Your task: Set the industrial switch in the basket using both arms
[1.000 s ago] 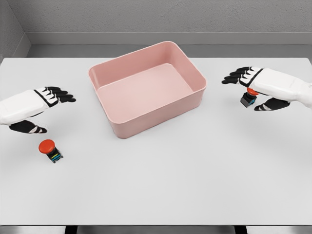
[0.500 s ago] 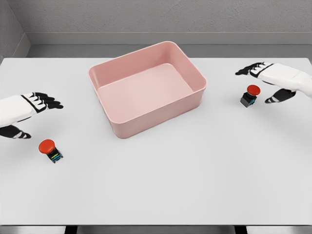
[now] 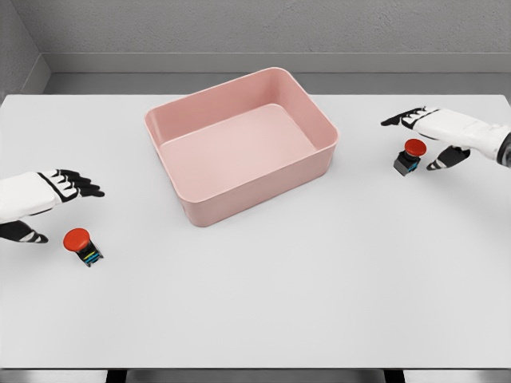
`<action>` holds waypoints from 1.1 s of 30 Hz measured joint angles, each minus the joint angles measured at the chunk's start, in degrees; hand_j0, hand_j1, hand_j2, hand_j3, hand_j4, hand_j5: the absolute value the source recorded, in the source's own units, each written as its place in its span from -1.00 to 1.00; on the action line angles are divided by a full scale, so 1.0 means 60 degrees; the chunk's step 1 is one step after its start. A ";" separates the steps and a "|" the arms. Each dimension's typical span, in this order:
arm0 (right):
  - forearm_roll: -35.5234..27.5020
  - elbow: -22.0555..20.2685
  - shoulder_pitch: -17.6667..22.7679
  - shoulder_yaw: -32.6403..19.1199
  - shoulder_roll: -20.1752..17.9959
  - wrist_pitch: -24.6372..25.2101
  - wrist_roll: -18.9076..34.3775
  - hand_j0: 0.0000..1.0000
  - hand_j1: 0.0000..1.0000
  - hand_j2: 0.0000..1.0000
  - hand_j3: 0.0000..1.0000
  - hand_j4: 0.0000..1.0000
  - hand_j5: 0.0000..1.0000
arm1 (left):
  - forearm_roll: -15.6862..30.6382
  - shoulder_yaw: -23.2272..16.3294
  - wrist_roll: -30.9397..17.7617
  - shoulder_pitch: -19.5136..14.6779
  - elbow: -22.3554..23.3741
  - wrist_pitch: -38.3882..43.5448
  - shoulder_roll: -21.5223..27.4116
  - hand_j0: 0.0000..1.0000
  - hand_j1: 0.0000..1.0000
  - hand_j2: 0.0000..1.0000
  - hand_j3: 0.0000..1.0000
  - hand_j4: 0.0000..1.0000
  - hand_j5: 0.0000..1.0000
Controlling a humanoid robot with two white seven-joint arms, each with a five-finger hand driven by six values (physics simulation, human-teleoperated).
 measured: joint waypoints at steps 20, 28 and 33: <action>0.0152 0.0381 0.0088 0.0100 0.0466 0.0000 -0.0011 0.75 0.75 0.75 0.75 0.75 0.75 | -0.0042 -0.0038 -0.0427 0.0469 -0.0430 -0.0002 -0.0184 1.00 1.00 1.00 1.00 1.00 1.00; 0.0334 0.0549 0.0073 0.0091 0.0470 0.0000 -0.0028 0.60 0.60 0.60 0.60 0.60 0.60 | -0.0039 -0.0022 -0.0453 0.0483 -0.0592 -0.0001 -0.0277 1.00 1.00 1.00 1.00 1.00 1.00; 0.0436 0.0627 0.0073 0.0101 0.0456 0.0000 -0.0029 0.60 0.60 0.60 0.60 0.60 0.60 | -0.0039 0.0008 -0.0556 0.0483 -0.0595 -0.0002 -0.0289 0.64 0.64 0.64 0.64 0.64 0.64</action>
